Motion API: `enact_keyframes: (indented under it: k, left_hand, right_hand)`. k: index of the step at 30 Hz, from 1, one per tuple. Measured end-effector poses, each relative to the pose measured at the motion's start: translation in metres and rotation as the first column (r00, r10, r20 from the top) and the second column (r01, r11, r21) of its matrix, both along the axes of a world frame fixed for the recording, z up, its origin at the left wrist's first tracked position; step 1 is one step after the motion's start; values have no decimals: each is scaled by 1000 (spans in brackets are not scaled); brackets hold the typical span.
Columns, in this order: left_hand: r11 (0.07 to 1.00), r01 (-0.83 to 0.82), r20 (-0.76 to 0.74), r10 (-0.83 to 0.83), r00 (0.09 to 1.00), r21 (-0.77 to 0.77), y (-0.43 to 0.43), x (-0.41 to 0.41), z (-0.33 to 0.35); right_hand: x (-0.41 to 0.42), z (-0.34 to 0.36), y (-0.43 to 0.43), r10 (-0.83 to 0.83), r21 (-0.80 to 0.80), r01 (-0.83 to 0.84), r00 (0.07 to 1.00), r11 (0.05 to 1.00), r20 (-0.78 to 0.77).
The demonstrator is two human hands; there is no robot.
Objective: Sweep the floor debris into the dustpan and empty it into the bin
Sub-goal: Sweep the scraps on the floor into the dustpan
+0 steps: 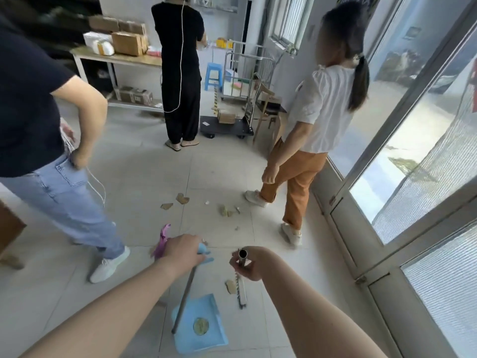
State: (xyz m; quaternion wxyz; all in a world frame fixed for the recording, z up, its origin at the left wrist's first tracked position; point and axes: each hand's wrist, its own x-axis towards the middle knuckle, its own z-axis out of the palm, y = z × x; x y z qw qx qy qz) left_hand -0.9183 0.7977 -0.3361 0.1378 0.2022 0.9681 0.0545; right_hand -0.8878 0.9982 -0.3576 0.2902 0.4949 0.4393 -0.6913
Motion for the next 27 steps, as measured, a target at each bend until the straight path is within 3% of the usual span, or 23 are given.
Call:
enact_keyframes:
  k: [2, 10, 20, 24, 27]
  left_hand:
    - [999, -33, -10, 34, 999, 7, -7, -4, -1]
    - [990, -133, -47, 135, 990, 47, -30, -36, -11]
    - [981, -170, -40, 175, 984, 94, -54, -136, -23]
    - [966, -214, 16, 214, 977, 143, -77, -182, -27]
    - [960, -245, 32, 243, 969, 133, -89, -203, -32]
  right_hand:
    - [-6, -9, -2, -83, -18, 83, 997, 996, -5]
    - [-29, -18, -28, 198, 12, -198, 980, 980, 20]
    - [-150, -16, -83, 223, 12, -223, 970, 975, -100]
    - [-204, -27, -87, 469, 162, -465, 883, 871, 11]
    - [-228, -45, -85, 550, 143, -575, 815, 805, 182]
